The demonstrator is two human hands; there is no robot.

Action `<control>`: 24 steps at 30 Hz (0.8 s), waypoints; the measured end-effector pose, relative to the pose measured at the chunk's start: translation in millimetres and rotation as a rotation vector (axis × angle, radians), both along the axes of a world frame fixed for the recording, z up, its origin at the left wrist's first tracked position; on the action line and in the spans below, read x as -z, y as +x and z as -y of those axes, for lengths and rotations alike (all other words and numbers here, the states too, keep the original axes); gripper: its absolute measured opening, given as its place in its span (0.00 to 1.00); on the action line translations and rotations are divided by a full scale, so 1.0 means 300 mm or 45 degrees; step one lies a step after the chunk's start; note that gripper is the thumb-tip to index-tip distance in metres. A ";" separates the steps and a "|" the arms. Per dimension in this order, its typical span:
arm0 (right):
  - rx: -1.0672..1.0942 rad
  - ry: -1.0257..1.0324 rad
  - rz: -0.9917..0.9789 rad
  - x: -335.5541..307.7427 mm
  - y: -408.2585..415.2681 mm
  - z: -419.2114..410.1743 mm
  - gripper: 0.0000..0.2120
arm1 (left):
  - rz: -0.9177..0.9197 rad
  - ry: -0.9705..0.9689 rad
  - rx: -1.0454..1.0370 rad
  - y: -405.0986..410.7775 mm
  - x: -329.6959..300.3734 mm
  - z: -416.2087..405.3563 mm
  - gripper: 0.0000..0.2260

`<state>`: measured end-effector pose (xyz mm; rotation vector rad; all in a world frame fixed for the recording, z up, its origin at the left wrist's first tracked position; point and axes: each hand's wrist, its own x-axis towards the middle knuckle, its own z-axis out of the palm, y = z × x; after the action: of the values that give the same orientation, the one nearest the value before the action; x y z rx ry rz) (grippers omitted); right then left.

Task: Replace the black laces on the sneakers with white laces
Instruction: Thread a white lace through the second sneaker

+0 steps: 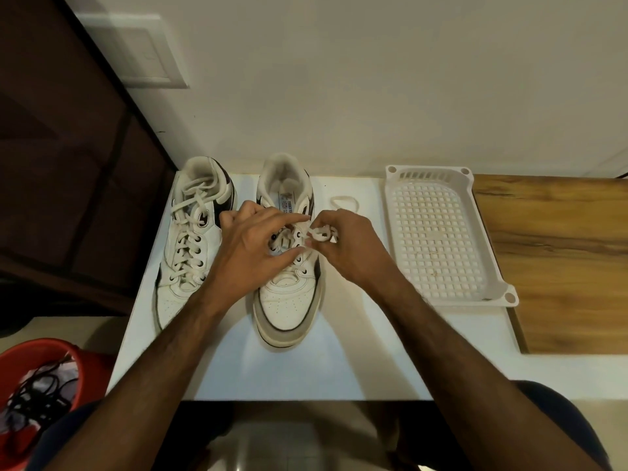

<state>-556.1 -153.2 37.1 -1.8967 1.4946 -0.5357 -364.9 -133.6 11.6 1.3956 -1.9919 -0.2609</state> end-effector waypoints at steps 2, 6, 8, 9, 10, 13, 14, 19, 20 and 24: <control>-0.048 -0.007 -0.027 -0.015 -0.007 0.012 0.06 | 0.010 0.002 0.001 0.003 0.001 -0.001 0.22; 0.106 0.204 0.725 -0.090 -0.093 0.038 0.06 | 0.057 -0.002 0.002 0.002 -0.005 -0.004 0.21; 0.115 0.317 0.801 -0.098 -0.113 0.036 0.08 | 0.082 -0.019 -0.006 0.002 -0.009 -0.003 0.21; 0.112 0.390 0.799 -0.090 -0.111 0.033 0.09 | 0.092 -0.022 -0.003 0.002 -0.011 -0.001 0.21; 0.135 0.457 0.804 -0.085 -0.106 0.031 0.10 | 0.101 -0.024 0.001 0.002 -0.014 -0.001 0.21; 0.288 0.537 0.850 -0.098 -0.098 0.038 0.10 | 0.197 -0.045 0.002 0.010 -0.024 -0.004 0.21; 0.331 0.543 0.864 -0.103 -0.105 0.041 0.11 | 0.268 -0.070 -0.003 0.012 -0.025 -0.008 0.20; 0.389 0.555 1.016 -0.118 -0.142 0.054 0.06 | 0.449 -0.259 -0.053 -0.035 -0.055 -0.036 0.14; 0.377 0.536 1.054 -0.118 -0.143 0.060 0.04 | 0.507 -0.298 -0.034 -0.058 -0.059 -0.043 0.13; 0.406 0.452 1.244 -0.107 -0.148 0.082 0.05 | 0.900 -0.297 0.045 -0.154 -0.019 -0.074 0.03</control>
<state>-600.5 -177.7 69.3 -0.8744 1.0978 -1.0621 -411.0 -111.3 17.2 1.4147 -2.4988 0.5085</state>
